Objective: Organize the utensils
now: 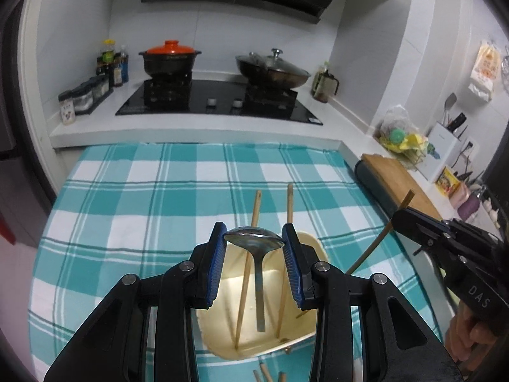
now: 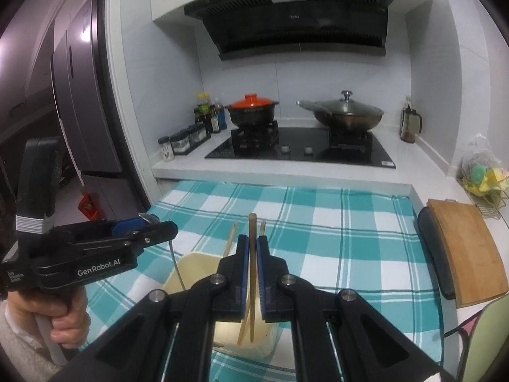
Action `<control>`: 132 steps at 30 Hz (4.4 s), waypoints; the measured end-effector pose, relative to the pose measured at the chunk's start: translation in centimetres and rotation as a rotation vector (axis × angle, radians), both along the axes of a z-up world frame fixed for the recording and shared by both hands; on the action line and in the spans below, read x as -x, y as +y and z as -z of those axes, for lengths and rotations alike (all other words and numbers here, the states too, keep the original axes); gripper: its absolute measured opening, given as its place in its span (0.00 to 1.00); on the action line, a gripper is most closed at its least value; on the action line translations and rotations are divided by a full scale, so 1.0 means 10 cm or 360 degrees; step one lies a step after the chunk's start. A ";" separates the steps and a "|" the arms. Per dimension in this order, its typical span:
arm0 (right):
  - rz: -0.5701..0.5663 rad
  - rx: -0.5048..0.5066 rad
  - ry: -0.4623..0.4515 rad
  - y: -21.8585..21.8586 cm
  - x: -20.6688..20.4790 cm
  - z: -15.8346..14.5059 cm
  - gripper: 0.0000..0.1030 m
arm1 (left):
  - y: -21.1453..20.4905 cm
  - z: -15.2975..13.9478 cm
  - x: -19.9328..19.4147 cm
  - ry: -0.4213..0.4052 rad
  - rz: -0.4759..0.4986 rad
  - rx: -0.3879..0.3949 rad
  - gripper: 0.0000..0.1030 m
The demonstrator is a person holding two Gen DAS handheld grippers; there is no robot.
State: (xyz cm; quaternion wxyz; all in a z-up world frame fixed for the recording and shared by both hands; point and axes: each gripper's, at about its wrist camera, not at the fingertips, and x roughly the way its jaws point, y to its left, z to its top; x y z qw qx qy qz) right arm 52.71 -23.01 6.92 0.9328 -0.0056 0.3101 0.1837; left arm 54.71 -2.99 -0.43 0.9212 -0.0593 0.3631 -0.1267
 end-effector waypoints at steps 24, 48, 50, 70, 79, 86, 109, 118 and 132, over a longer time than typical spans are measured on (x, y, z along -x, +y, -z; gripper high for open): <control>0.0072 0.0109 0.0030 -0.24 0.74 -0.04 0.37 | 0.56 0.06 1.62 0.0042 -0.0006 -0.0357 0.94; 0.0399 0.0173 0.0287 -0.73 3.28 1.58 0.41 | 0.30 1.32 3.17 0.0242 -0.0106 -0.0244 0.94; 0.0404 0.0145 0.0290 -0.74 3.28 1.59 0.41 | 0.27 1.30 3.17 0.0224 -0.0101 -0.0260 0.94; 0.0400 0.0126 0.0348 -0.72 3.15 1.78 0.41 | 0.23 1.41 2.86 0.0206 -0.0044 -0.0246 0.94; 0.0411 0.0094 0.0383 -0.78 3.05 1.84 0.41 | -0.04 1.47 2.39 0.0211 0.0082 -0.0215 0.86; 0.0388 0.0021 0.0415 -0.85 2.89 1.83 0.40 | -0.34 1.71 2.02 0.0248 0.0188 -0.0352 0.60; 0.0308 -0.0188 0.0592 -0.88 1.93 2.04 0.06 | 0.04 1.54 2.11 0.0233 0.0119 -0.0133 0.05; 0.0392 -0.0043 0.0573 -1.12 2.18 2.01 0.06 | 0.58 1.68 2.23 0.0301 -0.0105 -0.0155 0.05; 0.0369 0.0212 0.0527 -1.02 2.55 2.06 0.45 | 0.68 1.72 2.58 0.0234 -0.0133 -0.0395 0.84</control>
